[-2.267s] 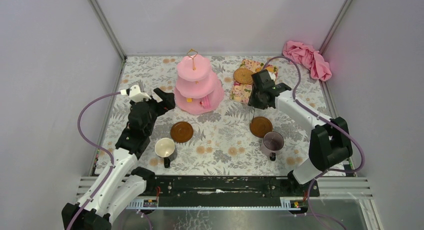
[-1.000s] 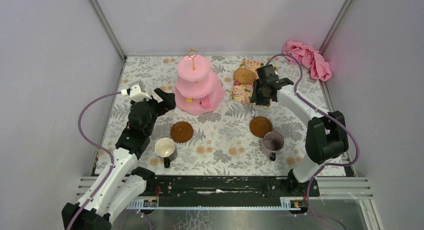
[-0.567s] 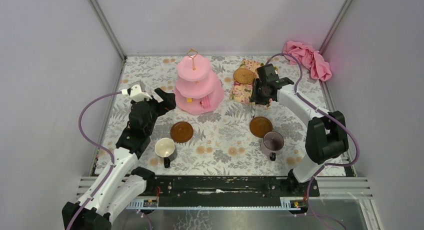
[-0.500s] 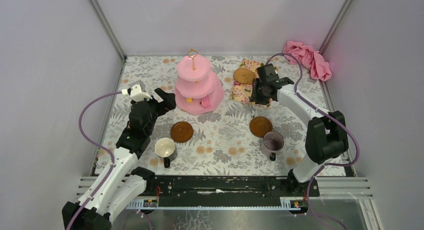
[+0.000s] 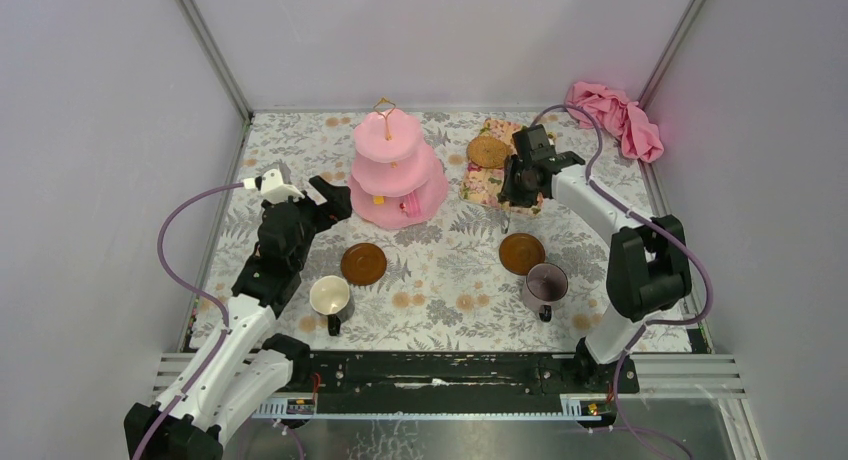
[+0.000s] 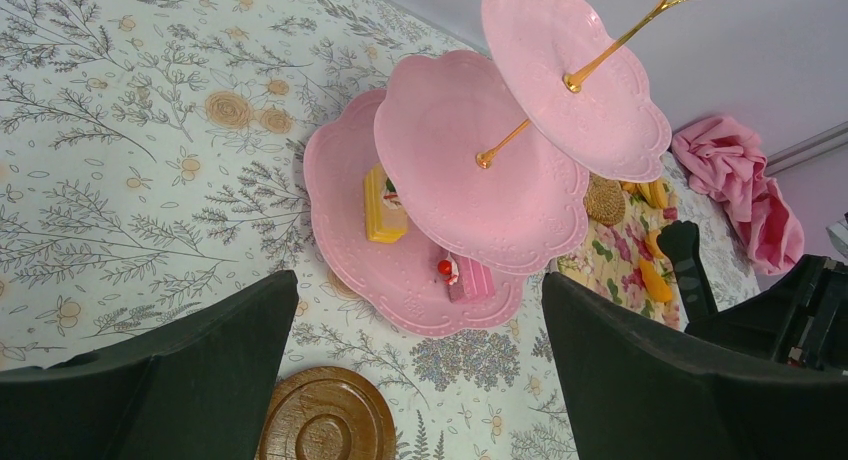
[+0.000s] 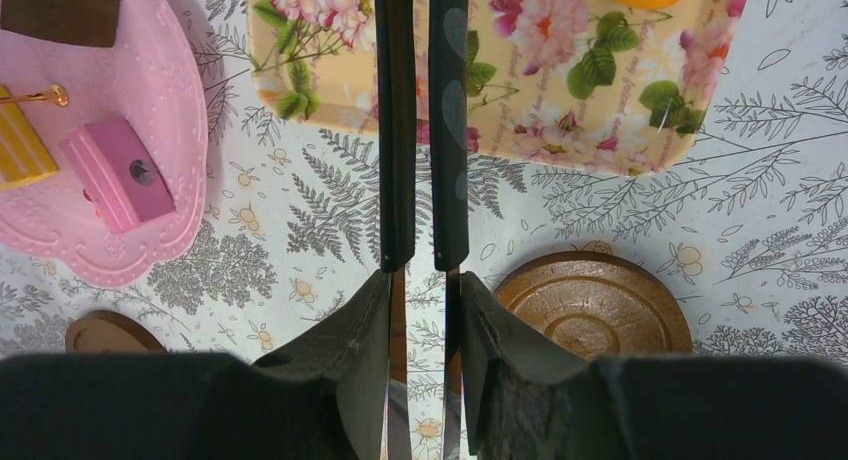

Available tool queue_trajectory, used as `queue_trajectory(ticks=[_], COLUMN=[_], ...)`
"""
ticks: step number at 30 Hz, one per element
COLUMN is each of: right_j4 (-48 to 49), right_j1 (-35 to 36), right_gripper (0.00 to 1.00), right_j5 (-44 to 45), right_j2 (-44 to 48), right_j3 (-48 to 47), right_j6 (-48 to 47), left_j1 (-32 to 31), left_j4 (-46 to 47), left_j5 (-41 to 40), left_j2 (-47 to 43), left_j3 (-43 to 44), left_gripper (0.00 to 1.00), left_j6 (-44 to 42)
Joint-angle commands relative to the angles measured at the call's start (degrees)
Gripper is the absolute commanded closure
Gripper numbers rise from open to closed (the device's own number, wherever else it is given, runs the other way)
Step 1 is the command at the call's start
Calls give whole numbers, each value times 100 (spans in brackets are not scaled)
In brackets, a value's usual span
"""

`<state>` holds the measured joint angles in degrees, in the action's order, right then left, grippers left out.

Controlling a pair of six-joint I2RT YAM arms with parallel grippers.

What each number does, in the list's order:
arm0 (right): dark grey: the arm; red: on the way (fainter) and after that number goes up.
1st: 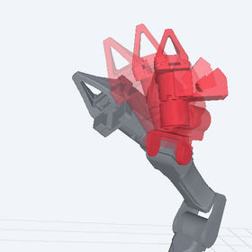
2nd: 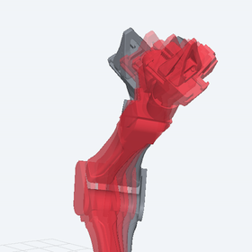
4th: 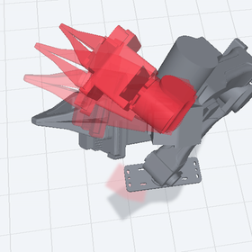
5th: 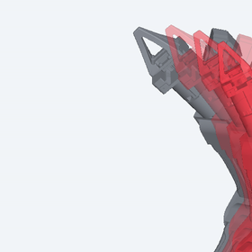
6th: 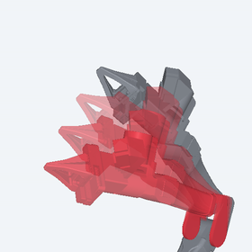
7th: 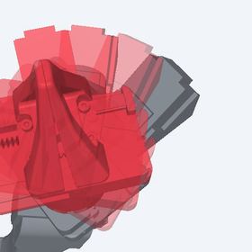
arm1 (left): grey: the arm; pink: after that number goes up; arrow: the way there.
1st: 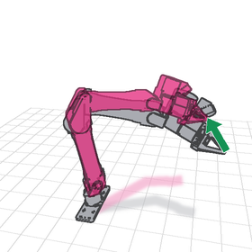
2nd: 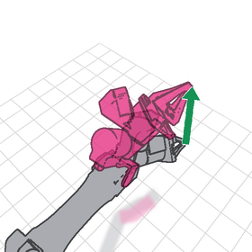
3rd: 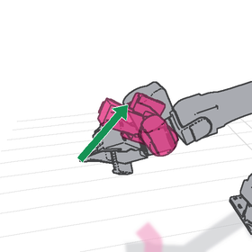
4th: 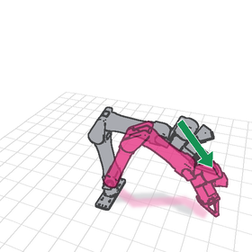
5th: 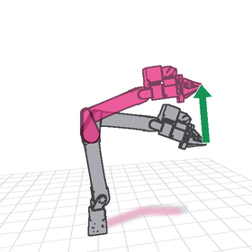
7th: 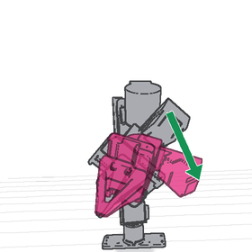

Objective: Serve the afternoon tea
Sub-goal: Pick up the desert from the tray.

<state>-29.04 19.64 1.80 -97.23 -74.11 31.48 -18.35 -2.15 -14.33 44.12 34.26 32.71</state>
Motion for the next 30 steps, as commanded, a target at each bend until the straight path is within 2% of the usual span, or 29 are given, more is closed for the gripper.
queue_trajectory(ticks=[1, 9, 19, 30], right_j4=[113, 109, 1053, 1459], right_j1=[-105, -353, -920, -1391], right_gripper=[76, 74, 69, 68], right_j5=[-107, -232, -1083, -1579], right_j2=[-75, -564, -815, -1121], right_j3=[-358, -779, -459, -529], right_j6=[-17, 72, 621, 872], left_j1=[-20, -23, -22, -20], left_j4=[295, 294, 283, 285], left_j5=[52, 39, 4, -23], left_j2=[-38, -70, -35, 53], left_j3=[104, 94, 81, 85], left_gripper=[0, 0, 0, 0], left_j6=[-36, -63, -72, -72])
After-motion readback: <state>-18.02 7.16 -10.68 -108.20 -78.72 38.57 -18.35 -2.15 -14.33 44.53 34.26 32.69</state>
